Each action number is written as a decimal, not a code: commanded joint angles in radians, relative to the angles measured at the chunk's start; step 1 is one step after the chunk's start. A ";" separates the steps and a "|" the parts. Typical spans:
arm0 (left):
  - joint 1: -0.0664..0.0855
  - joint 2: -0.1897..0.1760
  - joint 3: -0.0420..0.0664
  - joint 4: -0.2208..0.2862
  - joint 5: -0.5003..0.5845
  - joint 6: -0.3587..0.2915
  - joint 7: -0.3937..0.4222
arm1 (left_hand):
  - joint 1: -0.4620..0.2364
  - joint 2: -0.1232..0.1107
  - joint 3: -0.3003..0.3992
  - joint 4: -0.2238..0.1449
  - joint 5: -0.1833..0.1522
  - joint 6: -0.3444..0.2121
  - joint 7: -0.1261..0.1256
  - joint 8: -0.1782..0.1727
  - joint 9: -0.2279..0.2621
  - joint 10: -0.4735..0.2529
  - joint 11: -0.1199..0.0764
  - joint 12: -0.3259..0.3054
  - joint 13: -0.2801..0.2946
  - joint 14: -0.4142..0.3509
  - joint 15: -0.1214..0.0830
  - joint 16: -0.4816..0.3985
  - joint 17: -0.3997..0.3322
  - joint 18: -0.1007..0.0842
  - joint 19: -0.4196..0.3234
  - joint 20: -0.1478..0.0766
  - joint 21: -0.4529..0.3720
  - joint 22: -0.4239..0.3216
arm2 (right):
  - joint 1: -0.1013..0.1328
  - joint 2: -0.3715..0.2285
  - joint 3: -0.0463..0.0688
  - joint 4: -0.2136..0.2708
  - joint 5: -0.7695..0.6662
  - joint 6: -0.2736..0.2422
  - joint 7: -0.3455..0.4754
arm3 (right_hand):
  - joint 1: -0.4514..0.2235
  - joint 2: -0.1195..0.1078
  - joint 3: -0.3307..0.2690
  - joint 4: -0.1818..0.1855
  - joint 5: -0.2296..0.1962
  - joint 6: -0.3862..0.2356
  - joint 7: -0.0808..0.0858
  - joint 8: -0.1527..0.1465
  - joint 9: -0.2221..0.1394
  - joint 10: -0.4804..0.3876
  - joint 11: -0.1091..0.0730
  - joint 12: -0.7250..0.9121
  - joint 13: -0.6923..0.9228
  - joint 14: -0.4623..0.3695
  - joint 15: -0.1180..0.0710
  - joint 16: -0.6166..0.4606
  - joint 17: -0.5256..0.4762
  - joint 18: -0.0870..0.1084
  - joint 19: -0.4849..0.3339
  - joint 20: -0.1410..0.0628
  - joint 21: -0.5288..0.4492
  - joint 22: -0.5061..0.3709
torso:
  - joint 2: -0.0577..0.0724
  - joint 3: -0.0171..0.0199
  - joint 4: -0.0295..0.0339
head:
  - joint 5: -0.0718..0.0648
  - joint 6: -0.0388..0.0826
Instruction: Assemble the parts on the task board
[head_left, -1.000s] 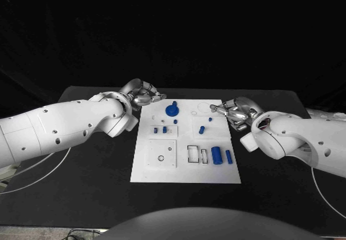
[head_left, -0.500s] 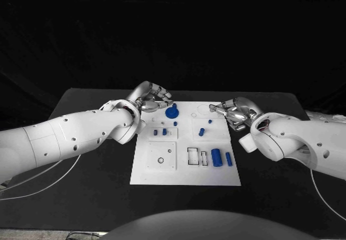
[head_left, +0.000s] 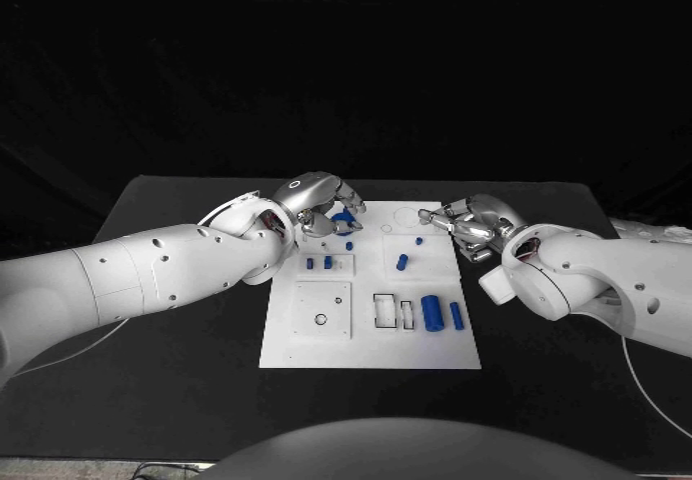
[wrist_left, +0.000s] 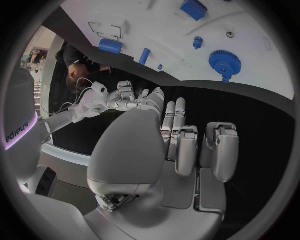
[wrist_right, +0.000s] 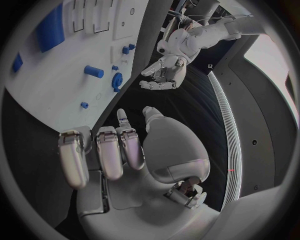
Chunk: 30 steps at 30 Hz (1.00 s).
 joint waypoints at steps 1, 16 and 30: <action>0.000 0.003 0.001 -0.003 -0.161 0.039 -0.028 | 0.012 0.004 0.009 0.001 -0.024 0.011 -0.001 -0.001 -0.010 0.010 0.000 -0.009 -0.012 0.104 0.005 0.003 0.263 -0.007 0.104 0.006 0.002 0.263 | 0.000 0.000 0.000 -0.001 -0.001 0.033 -0.017 | 0.007 0.004 -0.005 0.001 0.002 0.003 -0.002 0.004 0.001 0.105 -0.001 0.004 0.263 0.104 -0.001 0.004 0.263 -0.007 0.106 0.003 0.004 0.263 | -0.001 0.0002 0.0007 | 0.000 -0.004; 0.022 0.029 0.002 -0.035 -0.279 0.187 -0.093 | 0.041 0.029 0.041 0.002 -0.053 0.012 -0.026 -0.003 -0.048 -0.013 0.018 -0.051 -0.043 0.104 0.023 0.003 0.263 -0.007 0.104 0.012 0.002 0.263 | -0.001 0.011 0.000 -0.008 -0.001 0.046 -0.033 | 0.007 0.004 -0.005 0.001 0.002 0.003 -0.002 0.004 0.001 0.105 -0.001 0.004 0.263 0.104 -0.001 0.004 0.263 -0.007 0.106 0.003 0.004 0.263 | -0.001 -0.0002 0.0009 | 0.003 -0.006; 0.011 0.077 0.001 -0.112 -0.283 0.249 -0.099 | 0.041 0.029 0.045 0.004 -0.053 0.012 -0.025 -0.001 -0.059 -0.008 0.012 -0.055 -0.041 0.104 0.021 0.003 0.263 -0.007 0.104 0.014 0.002 0.263 | -0.002 0.014 0.000 -0.009 -0.001 0.046 -0.035 | 0.006 0.004 -0.006 0.002 0.003 0.002 -0.002 0.004 0.001 0.105 -0.001 0.004 0.263 0.104 -0.001 0.004 0.263 -0.007 0.106 0.003 0.004 0.263 | -0.001 -0.0001 0.0010 | 0.000 -0.004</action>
